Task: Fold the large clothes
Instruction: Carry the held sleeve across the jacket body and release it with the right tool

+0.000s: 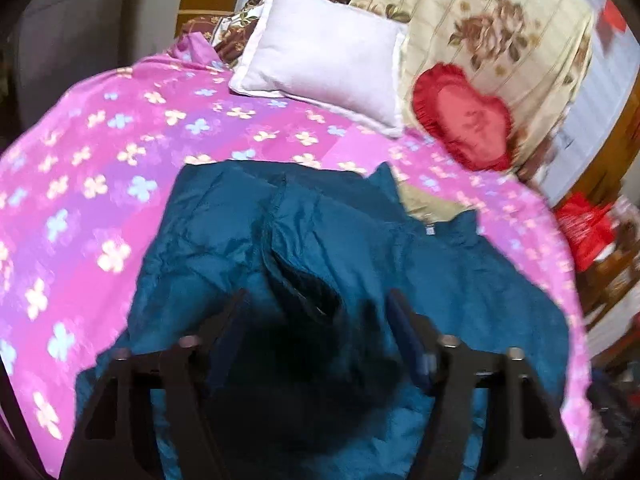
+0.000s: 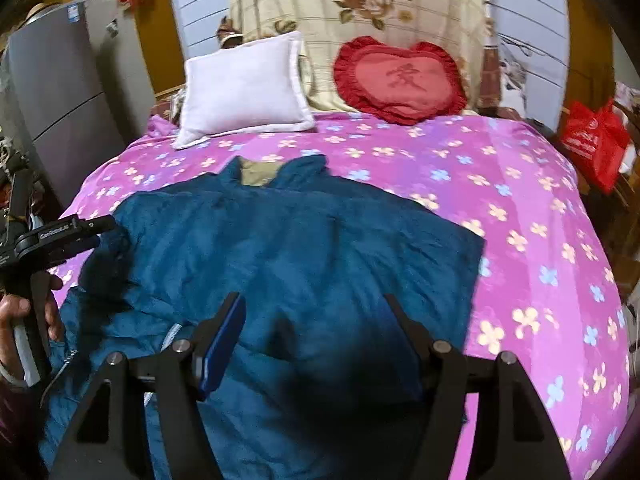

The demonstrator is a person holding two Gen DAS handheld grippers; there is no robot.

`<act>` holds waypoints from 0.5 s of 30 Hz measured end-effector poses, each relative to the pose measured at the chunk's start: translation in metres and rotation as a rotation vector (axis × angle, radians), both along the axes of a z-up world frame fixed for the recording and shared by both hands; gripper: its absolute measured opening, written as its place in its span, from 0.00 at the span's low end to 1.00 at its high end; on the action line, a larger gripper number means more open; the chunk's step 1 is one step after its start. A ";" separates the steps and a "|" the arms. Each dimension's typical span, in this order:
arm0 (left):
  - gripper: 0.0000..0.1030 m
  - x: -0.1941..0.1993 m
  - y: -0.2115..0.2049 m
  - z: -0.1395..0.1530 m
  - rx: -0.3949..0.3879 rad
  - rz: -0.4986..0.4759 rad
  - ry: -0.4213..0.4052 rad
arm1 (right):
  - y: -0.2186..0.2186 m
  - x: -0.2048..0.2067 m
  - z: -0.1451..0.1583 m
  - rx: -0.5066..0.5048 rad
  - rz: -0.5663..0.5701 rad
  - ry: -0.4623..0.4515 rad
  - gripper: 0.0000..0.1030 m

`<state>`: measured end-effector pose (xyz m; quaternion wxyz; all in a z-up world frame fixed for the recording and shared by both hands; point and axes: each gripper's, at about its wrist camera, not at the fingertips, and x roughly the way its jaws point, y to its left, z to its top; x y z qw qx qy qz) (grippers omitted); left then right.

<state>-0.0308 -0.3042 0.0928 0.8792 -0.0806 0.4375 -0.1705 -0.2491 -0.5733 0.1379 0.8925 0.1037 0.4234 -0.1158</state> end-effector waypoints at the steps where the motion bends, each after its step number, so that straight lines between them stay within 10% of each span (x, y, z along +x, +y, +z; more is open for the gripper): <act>1: 0.00 0.003 -0.002 -0.003 0.015 -0.011 0.010 | -0.005 -0.003 -0.001 0.005 -0.015 0.000 0.70; 15: 0.00 -0.008 0.061 -0.008 0.064 0.025 -0.072 | -0.026 0.040 -0.043 0.105 -0.169 -0.011 0.70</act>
